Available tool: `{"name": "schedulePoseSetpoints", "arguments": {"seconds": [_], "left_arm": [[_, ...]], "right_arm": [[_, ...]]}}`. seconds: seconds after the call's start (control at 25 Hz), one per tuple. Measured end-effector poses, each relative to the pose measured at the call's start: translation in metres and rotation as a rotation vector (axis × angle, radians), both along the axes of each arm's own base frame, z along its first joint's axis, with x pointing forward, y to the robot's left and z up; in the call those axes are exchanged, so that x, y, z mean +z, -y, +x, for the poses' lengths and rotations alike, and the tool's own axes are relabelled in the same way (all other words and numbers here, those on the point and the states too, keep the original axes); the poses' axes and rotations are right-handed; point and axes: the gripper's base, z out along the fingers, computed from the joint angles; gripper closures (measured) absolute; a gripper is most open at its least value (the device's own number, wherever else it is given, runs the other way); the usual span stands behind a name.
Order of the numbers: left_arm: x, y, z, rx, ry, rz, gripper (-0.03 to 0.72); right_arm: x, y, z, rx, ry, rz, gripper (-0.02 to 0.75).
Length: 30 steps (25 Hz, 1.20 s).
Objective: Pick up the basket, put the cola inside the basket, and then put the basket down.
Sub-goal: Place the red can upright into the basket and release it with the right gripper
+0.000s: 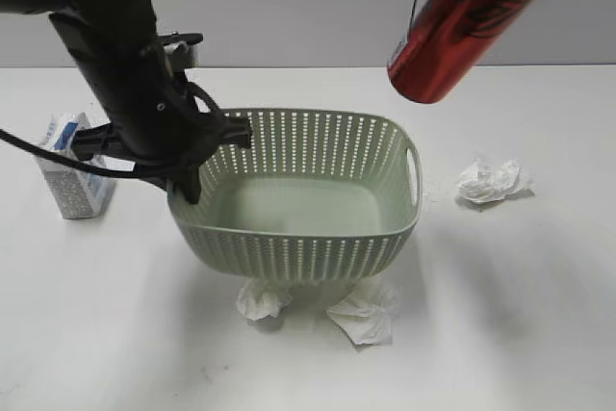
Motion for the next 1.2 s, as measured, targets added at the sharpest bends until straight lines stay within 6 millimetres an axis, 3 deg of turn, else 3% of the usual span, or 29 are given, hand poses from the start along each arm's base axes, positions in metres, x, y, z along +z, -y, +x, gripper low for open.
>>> {"name": "schedulePoseSetpoints", "arguments": {"seconds": [0.2,0.48,0.68,1.0,1.2], "left_arm": [[0.017,0.01,0.015,-0.002,0.048,-0.035,0.688],[0.02,0.013,0.013,0.01,0.013,-0.065,0.688],[0.021,0.013,0.012,0.007,0.004,-0.058,0.688],[0.02,0.011,0.01,-0.002,-0.014,-0.035,0.688],[0.019,0.011,0.01,-0.003,-0.021,-0.032,0.688]], "right_arm": [[-0.009,-0.026,-0.004,0.1,0.0,-0.058,0.204],[-0.076,-0.056,0.035,0.157,-0.111,-0.171,0.205],[-0.112,-0.069,0.051,0.188,-0.161,-0.209,0.204],[-0.117,-0.078,0.052,0.234,-0.175,-0.144,0.204],[-0.114,-0.08,0.051,0.244,-0.176,-0.128,0.092]]}}
